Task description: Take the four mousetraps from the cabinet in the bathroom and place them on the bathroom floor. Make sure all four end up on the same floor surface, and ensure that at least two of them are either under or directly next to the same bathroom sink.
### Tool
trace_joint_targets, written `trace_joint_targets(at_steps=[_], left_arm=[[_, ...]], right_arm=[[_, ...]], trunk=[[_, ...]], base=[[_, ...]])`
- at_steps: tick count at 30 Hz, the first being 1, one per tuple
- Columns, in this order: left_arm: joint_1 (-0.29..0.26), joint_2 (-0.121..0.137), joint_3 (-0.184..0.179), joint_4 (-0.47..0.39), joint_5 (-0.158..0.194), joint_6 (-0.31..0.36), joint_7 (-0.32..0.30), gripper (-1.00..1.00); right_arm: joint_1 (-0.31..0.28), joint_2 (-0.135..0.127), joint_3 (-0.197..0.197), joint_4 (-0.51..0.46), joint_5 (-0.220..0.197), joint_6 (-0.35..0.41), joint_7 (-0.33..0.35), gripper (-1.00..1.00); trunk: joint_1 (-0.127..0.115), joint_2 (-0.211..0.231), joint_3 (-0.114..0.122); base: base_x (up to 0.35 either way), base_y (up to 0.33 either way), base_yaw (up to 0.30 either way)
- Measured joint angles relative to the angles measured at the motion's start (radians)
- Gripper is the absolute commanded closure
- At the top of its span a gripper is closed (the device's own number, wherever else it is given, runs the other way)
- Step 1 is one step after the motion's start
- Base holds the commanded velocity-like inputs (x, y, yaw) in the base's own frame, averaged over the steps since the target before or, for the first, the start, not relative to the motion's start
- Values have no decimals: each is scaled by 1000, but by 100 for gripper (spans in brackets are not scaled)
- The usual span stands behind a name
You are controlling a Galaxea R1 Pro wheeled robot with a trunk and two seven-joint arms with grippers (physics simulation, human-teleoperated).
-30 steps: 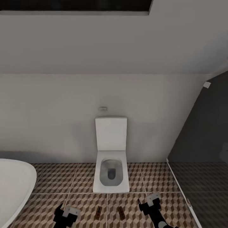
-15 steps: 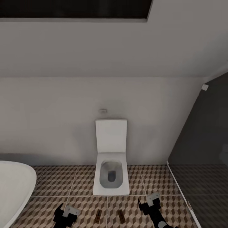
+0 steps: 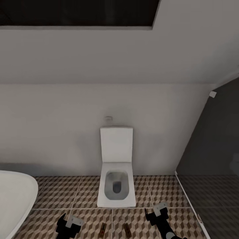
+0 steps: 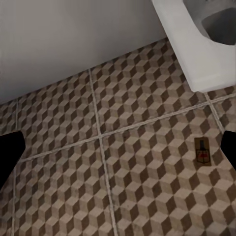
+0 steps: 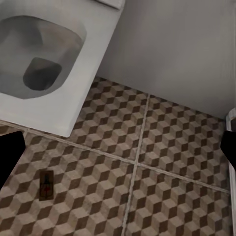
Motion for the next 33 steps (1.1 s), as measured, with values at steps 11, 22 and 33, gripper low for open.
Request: trace_joint_targets(at_steps=[11, 22, 33], left_arm=[[-1, 0, 0, 0, 0, 0, 0, -100], [0, -20, 0, 0, 0, 1, 2, -100], [6, -31, 0, -1, 0, 114, 2, -100]], right_arm=[[0, 0, 0, 0, 0, 0, 0, -100], [0, 5, 0, 0, 0, 7, -1, -100], [3, 26, -2, 1, -3, 141, 4, -100]], trunk=[[0, 0, 18], [0, 0, 31], [0, 0, 32]], base=[[0, 0, 0], [0, 0, 0], [0, 0, 0]])
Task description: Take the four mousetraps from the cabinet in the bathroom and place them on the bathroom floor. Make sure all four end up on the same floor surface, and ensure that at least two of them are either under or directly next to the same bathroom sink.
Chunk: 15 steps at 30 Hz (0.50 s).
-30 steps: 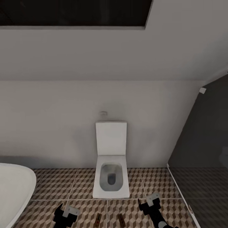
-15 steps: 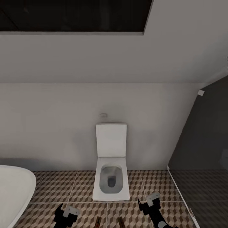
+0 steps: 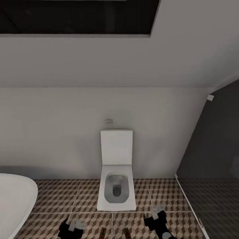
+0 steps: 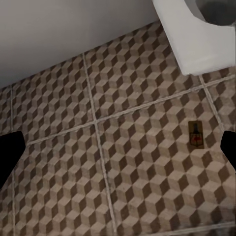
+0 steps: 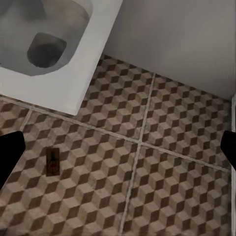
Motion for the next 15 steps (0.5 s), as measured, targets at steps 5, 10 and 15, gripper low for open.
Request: trace_joint_targets(at_steps=[5, 10, 15], left_arm=[[32, 0, 1, 0, 6, 57, -1, -100], [76, -1, 1, 0, 37, 92, -6, -100], [148, 5, 2, 1, 118, 104, -65, -100]], right_arm=[[45, 1, -1, 1, -23, 37, 43, -100], [82, -1, -4, 2, -57, 56, 69, -100], [115, -5, -6, 2, -97, 138, 80, -100]], trunk=[[0, 0, 0], [0, 0, 0], [0, 0, 0]], base=[[0, 0, 0], [0, 0, 0], [0, 0, 0]])
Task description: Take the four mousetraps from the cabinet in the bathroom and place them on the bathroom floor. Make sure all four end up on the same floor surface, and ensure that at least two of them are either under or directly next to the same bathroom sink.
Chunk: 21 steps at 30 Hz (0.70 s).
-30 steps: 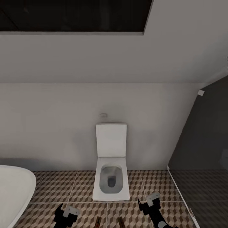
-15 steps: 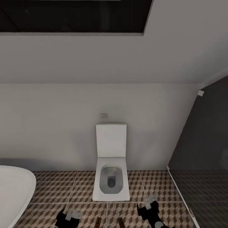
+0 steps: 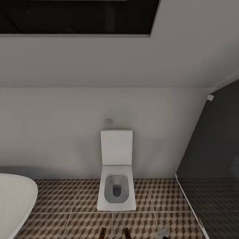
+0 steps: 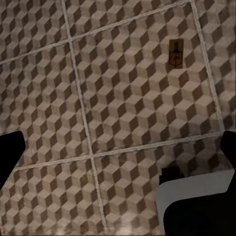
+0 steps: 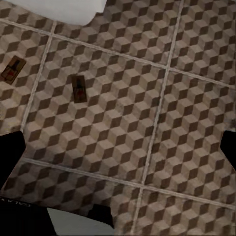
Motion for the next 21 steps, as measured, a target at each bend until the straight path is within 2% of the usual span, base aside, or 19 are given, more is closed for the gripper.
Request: trace_joint_targets(at_steps=[5, 6, 12, 15, 16, 18, 21], left_arm=[[53, 15, 1, 2, 57, 1, -69, -100], [68, 18, 2, 2, 70, 1, -82, -100], [85, 20, 5, 1, 90, 1, -92, -100], [88, 23, 10, 1, 106, 1, -93, -100], [89, 24, 23, 1, 143, 0, -96, -100], [90, 23, 32, 0, 185, -1, -98, -100], [90, 22, 34, -1, 208, -2, -100, -100]], right_arm=[[18, -9, -1, 0, -35, 49, 2, -100], [23, -13, -2, 0, -63, 57, 1, -100], [35, -22, -2, 0, -137, 64, 0, -100], [37, -25, -1, 0, -153, 64, 0, -100], [38, -25, -1, -1, -162, 64, 2, -100], [38, -25, -1, -1, -167, 64, 4, -100], [38, -24, -1, -2, -168, 64, 5, -100]], trunk=[[0, 0, 0], [0, 0, 0], [0, 0, 0], [0, 0, 0], [0, 0, 0], [0, 0, 0], [0, 0, 0]], base=[[0, 0, 0], [0, 0, 0], [0, 0, 0], [0, 0, 0], [0, 0, 0], [0, 0, 0], [0, 0, 0]])
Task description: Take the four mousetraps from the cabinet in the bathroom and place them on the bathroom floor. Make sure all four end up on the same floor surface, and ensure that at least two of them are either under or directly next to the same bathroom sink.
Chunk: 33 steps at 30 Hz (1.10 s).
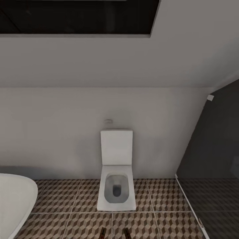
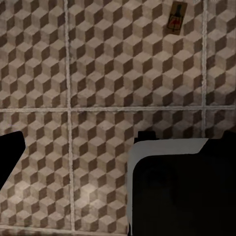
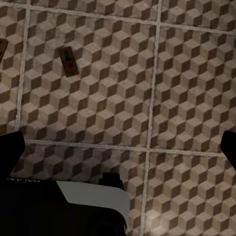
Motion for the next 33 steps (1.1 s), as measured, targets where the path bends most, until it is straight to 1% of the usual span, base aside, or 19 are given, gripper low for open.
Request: trace_joint_targets(at_steps=[2, 8, 33], left_arm=[[0, -1, 2, 0, 16, 0, -1, -100], [1, -3, 3, 0, 23, 2, -1, -100], [1, 2, 2, 0, 22, -1, -4, -100]], right_arm=[[0, 1, 0, 0, -2, 0, 0, -100], [0, 0, -1, -1, -4, 0, -7, -100], [1, 2, 1, -4, -2, -7, -7, -100]], trunk=[[0, 0, 0], [0, 0, 0], [0, 0, 0]], base=[[0, 0, 0], [0, 0, 0], [0, 0, 0]])
